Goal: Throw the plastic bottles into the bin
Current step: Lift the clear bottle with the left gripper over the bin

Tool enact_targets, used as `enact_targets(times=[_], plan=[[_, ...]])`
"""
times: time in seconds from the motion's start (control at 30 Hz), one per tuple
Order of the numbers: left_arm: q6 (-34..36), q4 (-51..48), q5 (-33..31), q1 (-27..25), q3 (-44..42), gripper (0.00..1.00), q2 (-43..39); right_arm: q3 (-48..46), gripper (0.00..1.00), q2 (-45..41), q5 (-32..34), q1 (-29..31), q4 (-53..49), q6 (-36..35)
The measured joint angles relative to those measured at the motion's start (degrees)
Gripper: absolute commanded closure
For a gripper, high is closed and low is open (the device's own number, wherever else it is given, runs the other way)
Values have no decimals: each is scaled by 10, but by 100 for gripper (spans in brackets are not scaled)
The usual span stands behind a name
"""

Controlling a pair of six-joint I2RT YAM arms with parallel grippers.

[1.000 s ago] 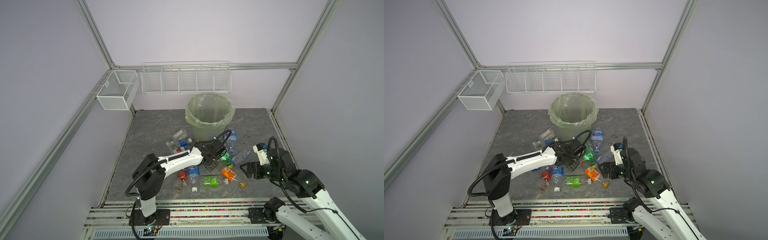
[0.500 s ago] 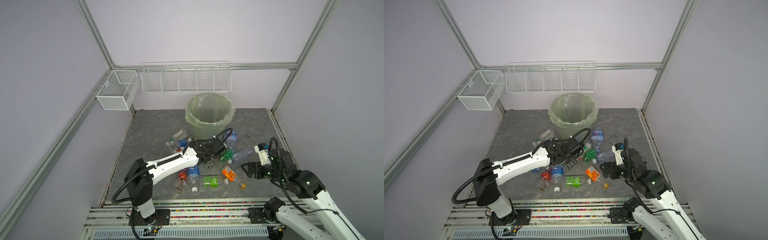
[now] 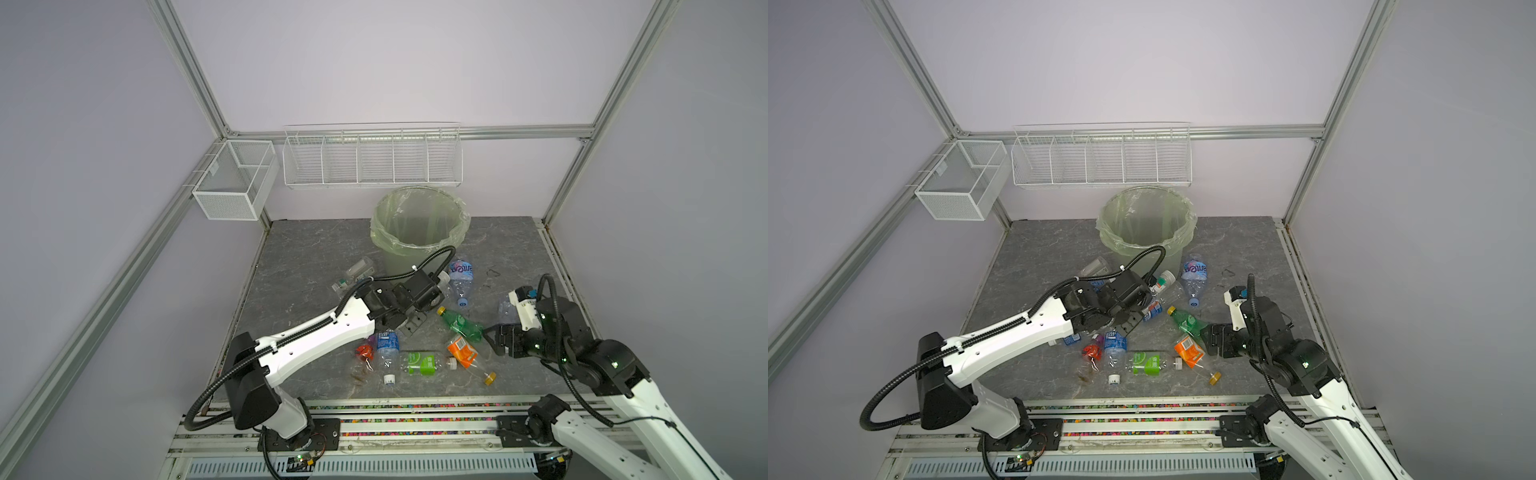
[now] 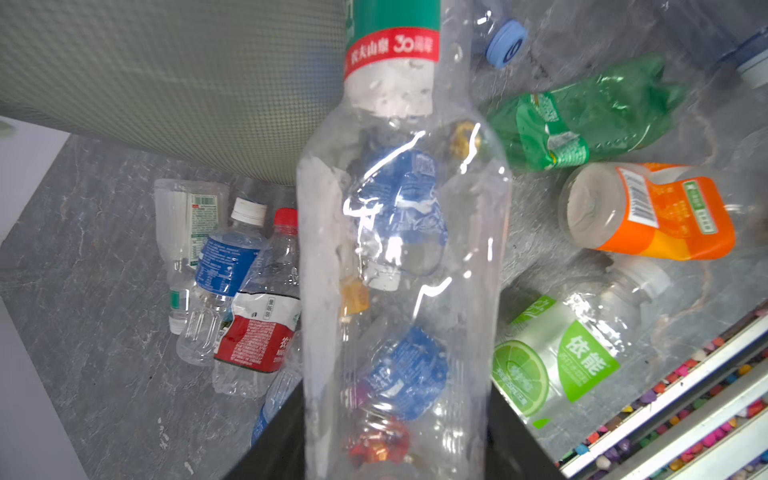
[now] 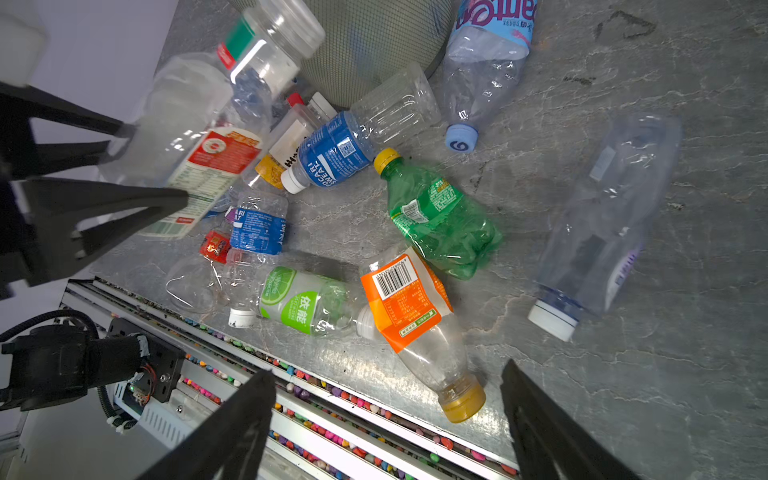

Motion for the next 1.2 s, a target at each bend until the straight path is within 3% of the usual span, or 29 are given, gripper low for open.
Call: enact_targets(times=[0.3,0.63,0.8,0.97,1.2], plan=[[-12,5,-7,-21,32,50,-105,-23,12,5,2,0,0,2],[1,82,-27,-24,53,50,-197,-23,12,7,2,0,0,4],[16,126,-47,-6,85,50,-189,-23,12,5,2,0,0,10],[17,162,-30,53,118,50,-168,-23,12,-1,2,0,0,14],[17,170,26,127,243,50,-52,-14,12,-2,3,0,-6,14]])
